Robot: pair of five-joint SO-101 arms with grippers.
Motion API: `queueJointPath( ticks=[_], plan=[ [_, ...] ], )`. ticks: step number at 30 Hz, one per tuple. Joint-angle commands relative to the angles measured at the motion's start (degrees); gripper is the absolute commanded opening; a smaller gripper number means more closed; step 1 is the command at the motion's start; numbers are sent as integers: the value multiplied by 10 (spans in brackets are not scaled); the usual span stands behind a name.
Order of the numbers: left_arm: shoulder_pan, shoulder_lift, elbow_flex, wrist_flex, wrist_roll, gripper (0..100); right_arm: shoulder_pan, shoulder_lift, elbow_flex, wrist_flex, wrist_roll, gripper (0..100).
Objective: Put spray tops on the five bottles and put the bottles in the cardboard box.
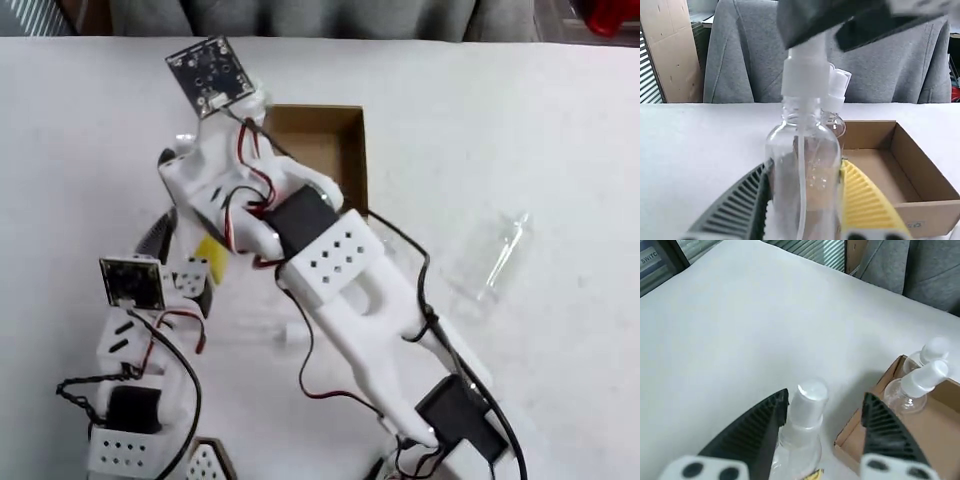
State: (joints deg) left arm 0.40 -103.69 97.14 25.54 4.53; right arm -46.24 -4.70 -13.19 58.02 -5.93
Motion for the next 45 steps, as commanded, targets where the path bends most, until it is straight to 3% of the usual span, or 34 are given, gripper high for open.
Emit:
queueJointPath(
  ticks=[1, 6, 11, 14, 27, 45],
  plan=[
    [-7, -11, -1, -12, -3, 22, -2, -22, -93, 80, -9, 279],
    [-7, -11, -1, -12, -3, 22, 31, -21, -149, 111, -41, 233],
    [-7, -11, -1, -12, -3, 22, 68, -21, -159, 77, -43, 12],
    [-7, -10, -1, -11, -3, 22, 82, -19, -156, 53, -44, 49],
    [-7, -10, -1, -4, -3, 22, 80, 91, -161, 0, -45, 15],
    [-7, -10, -1, -4, -3, 22, 27, 94, -161, 50, -71, 15]
  ],
)
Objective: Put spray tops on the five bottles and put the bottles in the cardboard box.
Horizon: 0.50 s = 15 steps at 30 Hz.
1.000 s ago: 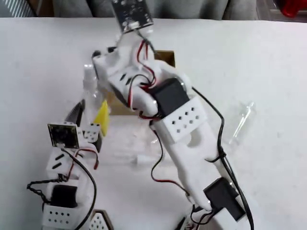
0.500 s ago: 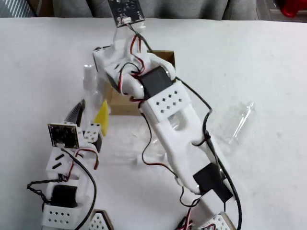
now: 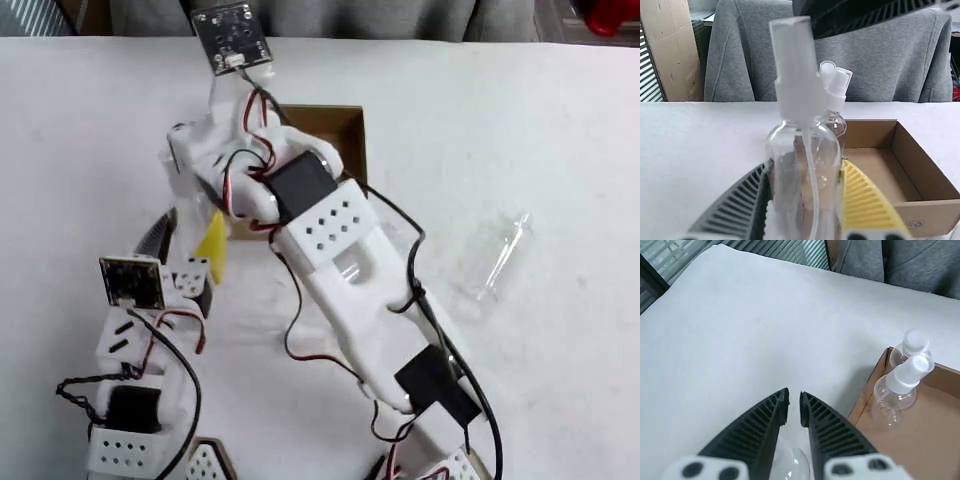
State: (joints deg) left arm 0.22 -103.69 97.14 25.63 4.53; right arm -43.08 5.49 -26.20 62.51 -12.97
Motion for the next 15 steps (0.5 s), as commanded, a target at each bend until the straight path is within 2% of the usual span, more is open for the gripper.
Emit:
queueJointPath(
  ticks=[1, 6, 9, 15],
  plan=[
    [-6, -10, -1, -5, -3, 22, -4, -8, -31, 5, -1, 15],
    [-7, -10, -1, -5, -3, 22, -4, -9, -31, 5, 5, 15],
    [-20, -10, -1, -5, -3, 22, -4, -9, -31, 6, 43, 19],
    [-23, -10, -1, -5, -3, 22, -6, -18, -32, 21, 43, 94]
  ],
)
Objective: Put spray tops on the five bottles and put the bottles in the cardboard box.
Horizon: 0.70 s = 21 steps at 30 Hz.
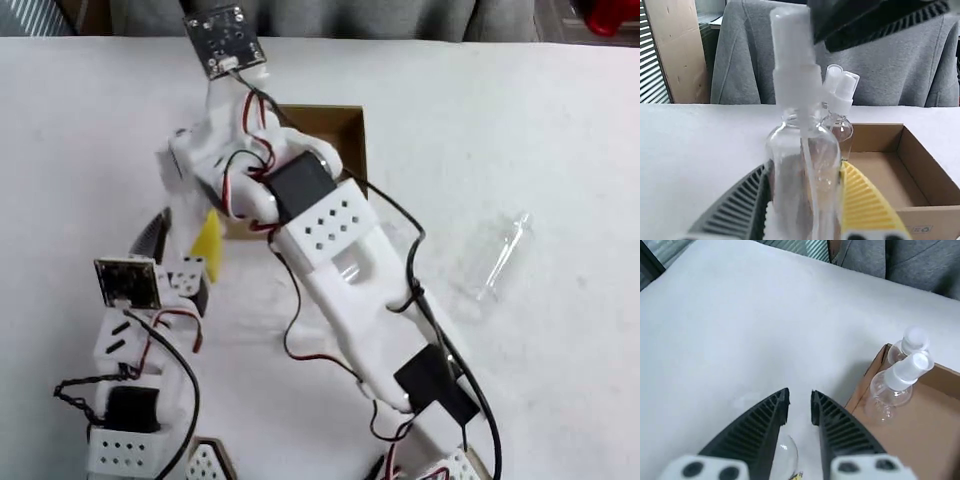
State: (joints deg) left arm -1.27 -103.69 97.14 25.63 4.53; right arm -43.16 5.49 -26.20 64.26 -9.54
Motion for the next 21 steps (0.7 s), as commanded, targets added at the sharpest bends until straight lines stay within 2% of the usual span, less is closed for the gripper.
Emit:
queueJointPath(
  ticks=[1, 9, 15, 21],
  plan=[
    [-8, -10, -1, -5, -3, 22, -4, -24, -31, 3, 9, 108],
    [-8, -10, -1, -5, -3, 22, -7, -87, -31, 48, 9, 217],
    [-8, -10, -1, -5, -3, 22, -4, -123, -28, 79, 9, 223],
    [-8, -9, -1, -5, -2, 22, -2, -128, -26, 152, 11, 222]
  ],
)
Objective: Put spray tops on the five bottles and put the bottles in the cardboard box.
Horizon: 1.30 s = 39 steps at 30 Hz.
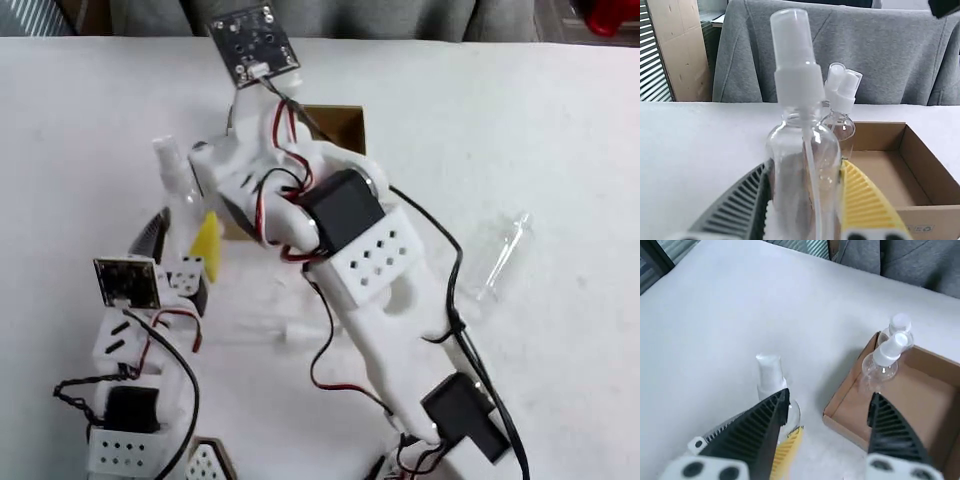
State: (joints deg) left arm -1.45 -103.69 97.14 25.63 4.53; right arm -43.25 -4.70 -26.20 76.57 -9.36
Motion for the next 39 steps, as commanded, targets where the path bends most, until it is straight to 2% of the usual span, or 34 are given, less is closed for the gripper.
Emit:
queueJointPath(
  ticks=[1, 7, 16, 39],
  plan=[
    [-7, -9, -1, -4, -2, 22, 3, -24, -25, 43, 9, 222],
    [-7, -9, -1, -4, -2, 22, 21, -21, 36, 116, 8, 222],
    [-7, -9, -1, 11, -2, 22, 34, -60, 195, 114, 11, 222],
    [-7, -9, -1, 11, 1, 22, 26, -318, 543, 114, 11, 222]
  ],
)
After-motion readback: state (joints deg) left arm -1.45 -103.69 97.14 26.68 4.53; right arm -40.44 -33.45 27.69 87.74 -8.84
